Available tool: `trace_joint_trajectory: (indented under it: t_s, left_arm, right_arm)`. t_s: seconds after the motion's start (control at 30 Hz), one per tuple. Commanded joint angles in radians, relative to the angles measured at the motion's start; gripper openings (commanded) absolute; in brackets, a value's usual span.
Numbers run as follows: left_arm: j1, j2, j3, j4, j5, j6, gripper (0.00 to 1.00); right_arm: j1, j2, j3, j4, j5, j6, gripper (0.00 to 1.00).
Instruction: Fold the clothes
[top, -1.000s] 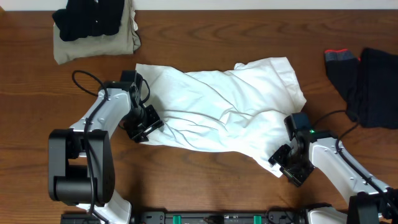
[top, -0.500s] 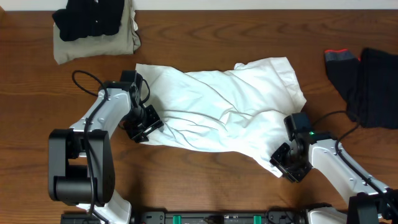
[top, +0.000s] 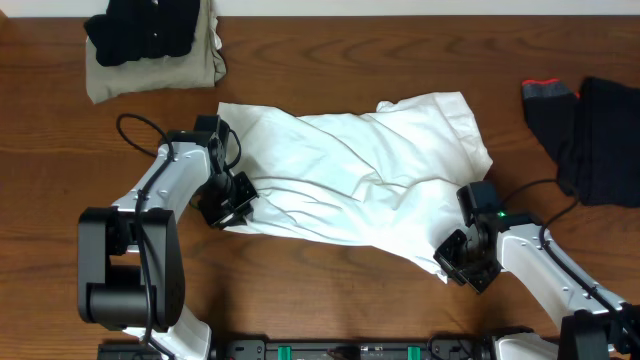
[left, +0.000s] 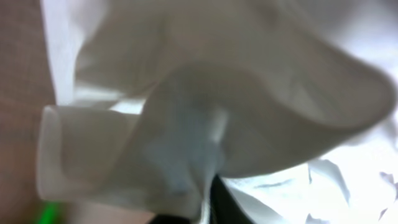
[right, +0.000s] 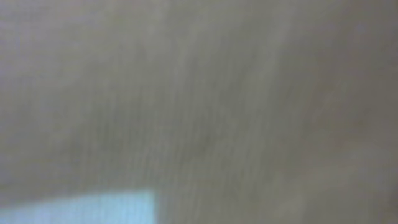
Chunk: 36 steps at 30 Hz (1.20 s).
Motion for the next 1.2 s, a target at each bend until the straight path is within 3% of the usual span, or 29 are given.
trace_joint_trajectory:
  t_s: [0.0, 0.63, 0.83, 1.17]
  left_arm:
    - [-0.001, 0.014, -0.003, -0.040, -0.009, -0.002, 0.07]
    - [-0.001, -0.094, -0.002, -0.299, -0.009, 0.024, 0.06]
    - [-0.001, -0.193, -0.002, -0.405, -0.009, 0.043, 0.06]
    - [-0.001, -0.339, -0.003, -0.447, -0.009, 0.046, 0.07]
  right_arm:
    - [0.006, 0.008, -0.009, -0.048, 0.051, 0.010, 0.01]
    - [0.006, 0.007, 0.254, -0.450, 0.115, 0.009, 0.01]
    - [0.006, 0.007, 0.299, -0.503, 0.164, 0.010, 0.01]
    - [0.006, 0.007, 0.317, -0.502, 0.187, 0.010, 0.01]
